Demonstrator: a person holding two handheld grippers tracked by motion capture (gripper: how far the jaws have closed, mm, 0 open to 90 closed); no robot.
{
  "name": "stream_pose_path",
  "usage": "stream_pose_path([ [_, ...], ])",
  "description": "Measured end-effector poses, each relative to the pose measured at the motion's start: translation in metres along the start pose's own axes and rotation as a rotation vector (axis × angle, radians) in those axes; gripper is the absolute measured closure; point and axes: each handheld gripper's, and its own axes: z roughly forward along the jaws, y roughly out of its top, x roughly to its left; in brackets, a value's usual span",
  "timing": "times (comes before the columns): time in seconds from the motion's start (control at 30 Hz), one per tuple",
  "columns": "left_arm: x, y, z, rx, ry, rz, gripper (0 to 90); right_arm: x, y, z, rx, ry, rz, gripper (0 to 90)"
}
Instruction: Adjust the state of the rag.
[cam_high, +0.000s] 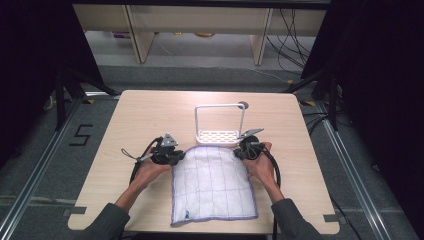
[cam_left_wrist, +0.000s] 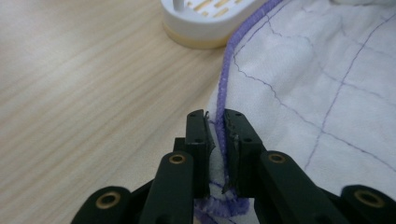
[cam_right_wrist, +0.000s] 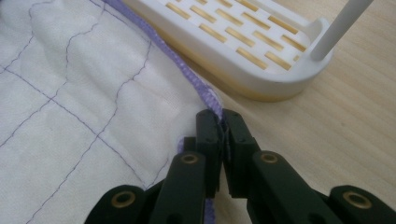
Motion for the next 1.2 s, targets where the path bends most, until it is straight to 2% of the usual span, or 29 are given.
stream_pose_path([
  [0.03, 0.0, -0.001, 0.003, 0.006, 0.004, -0.006, 79.3, 0.0, 0.001, 0.0, 0.002, 0.0, 0.01, 86.2],
  [0.13, 0.0, -0.001, 0.003, 0.006, 0.006, -0.004, 71.6, 0.001, 0.0, 0.003, -0.011, -0.025, -0.016, 84.5],
  [0.17, 0.001, 0.0, 0.001, 0.014, 0.006, -0.006, 71.6, 0.0, 0.001, 0.002, 0.008, -0.026, -0.027, 82.9],
  [0.23, 0.0, 0.0, -0.002, 0.017, 0.023, -0.012, 57.5, 0.001, 0.001, 0.001, 0.015, -0.05, -0.011, 72.8],
  [0.27, -0.002, 0.001, -0.005, 0.016, 0.037, -0.011, 53.4, 0.0, 0.0, 0.003, -0.008, -0.073, -0.015, 69.7],
  [0.3, -0.004, 0.003, -0.012, 0.02, 0.055, 0.009, 48.9, 0.0, 0.002, -0.002, 0.019, -0.069, -0.013, 65.7],
  [0.33, -0.009, 0.004, -0.024, -0.002, 0.056, 0.021, 43.1, 0.001, 0.002, -0.013, 0.0, -0.095, -0.006, 59.6],
  [0.4, -0.015, 0.005, -0.04, -0.04, 0.054, 0.013, 41.4, 0.0, 0.001, -0.025, -0.013, -0.099, -0.027, 55.8],
  [0.43, -0.019, 0.005, -0.047, -0.061, 0.042, 0.009, 41.4, 0.004, -0.001, -0.032, -0.028, -0.09, 0.005, 55.1],
  [0.47, -0.023, 0.003, -0.055, -0.073, 0.028, 0.006, 41.4, 0.004, -0.004, -0.041, -0.03, -0.082, -0.018, 54.4],
  [0.57, -0.041, -0.009, -0.075, -0.086, -0.022, -0.001, 41.3, 0.015, -0.017, -0.065, -0.035, -0.019, -0.015, 53.8],
  [0.6, -0.041, -0.009, -0.075, -0.086, -0.022, -0.001, 41.3, 0.02, -0.024, -0.072, -0.037, -0.005, -0.012, 53.8],
  [0.63, -0.054, -0.022, -0.086, -0.086, -0.045, -0.002, 41.3, 0.025, -0.031, -0.077, -0.056, 0.001, -0.026, 53.9],
  [0.67, -0.054, -0.022, -0.086, -0.086, -0.045, -0.002, 41.3, 0.029, -0.039, -0.084, -0.041, 0.013, -0.044, 54.1],
  [0.7, -0.06, -0.029, -0.09, -0.087, -0.066, -0.004, 41.3, 0.035, -0.047, -0.089, -0.047, 0.027, -0.022, 54.4],
  [0.73, -0.073, -0.043, -0.097, -0.085, -0.085, -0.009, 41.4, 0.039, -0.055, -0.092, -0.06, 0.025, -0.044, 54.6],
  [0.77, -0.079, -0.05, -0.1, -0.077, -0.098, -0.006, 41.8, 0.042, -0.063, -0.095, -0.067, 0.043, -0.057, 54.9],
  [0.8, -0.085, -0.056, -0.103, -0.072, -0.114, -0.006, 41.9, 0.048, -0.07, -0.098, -0.068, 0.059, -0.044, 55.2],
  [0.83, -0.091, -0.062, -0.105, -0.066, -0.116, -0.004, 42.0, 0.052, -0.077, -0.1, -0.059, 0.074, -0.05, 55.5],
  [0.87, -0.091, -0.062, -0.105, -0.066, -0.116, -0.004, 42.1, 0.056, -0.083, -0.101, -0.055, 0.091, -0.066, 55.6],
  [0.9, -0.099, -0.071, -0.11, -0.055, -0.135, 0.014, 42.1, 0.061, -0.089, -0.102, -0.055, 0.1, -0.067, 56.1],
  [0.93, -0.099, -0.071, -0.11, -0.055, -0.135, 0.014, 42.1, 0.061, -0.089, -0.102, -0.055, 0.1, -0.067, 56.1],
  [0.97, -0.106, -0.079, -0.116, -0.045, -0.138, 0.025, 42.1, 0.07, -0.1, -0.106, -0.025, 0.119, -0.082, 57.1],
  [1.0, -0.106, -0.079, -0.116, -0.045, -0.138, 0.025, 42.1, 0.07, -0.1, -0.106, -0.025, 0.119, -0.082, 57.1],
  [1.03, -0.109, -0.082, -0.117, -0.051, -0.133, 0.023, 42.4, 0.074, -0.107, -0.108, -0.021, 0.12, -0.098, 57.7],
  [1.1, -0.116, -0.089, -0.12, -0.06, -0.142, 0.003, 43.1, 0.077, -0.111, -0.108, -0.014, 0.128, -0.081, 58.1],
  [1.13, -0.122, -0.093, -0.119, -0.07, -0.154, -0.011, 44.4, 0.078, -0.118, -0.107, -0.008, 0.142, -0.1, 58.6],
  [1.17, -0.122, -0.093, -0.119, -0.07, -0.154, -0.011, 44.9, 0.078, -0.118, -0.107, -0.008, 0.142, -0.1, 58.6],
  [1.2, -0.122, -0.094, -0.119, -0.054, -0.153, 0.021, 44.9, 0.079, -0.12, -0.107, -0.005, 0.144, -0.096, 58.6],
])
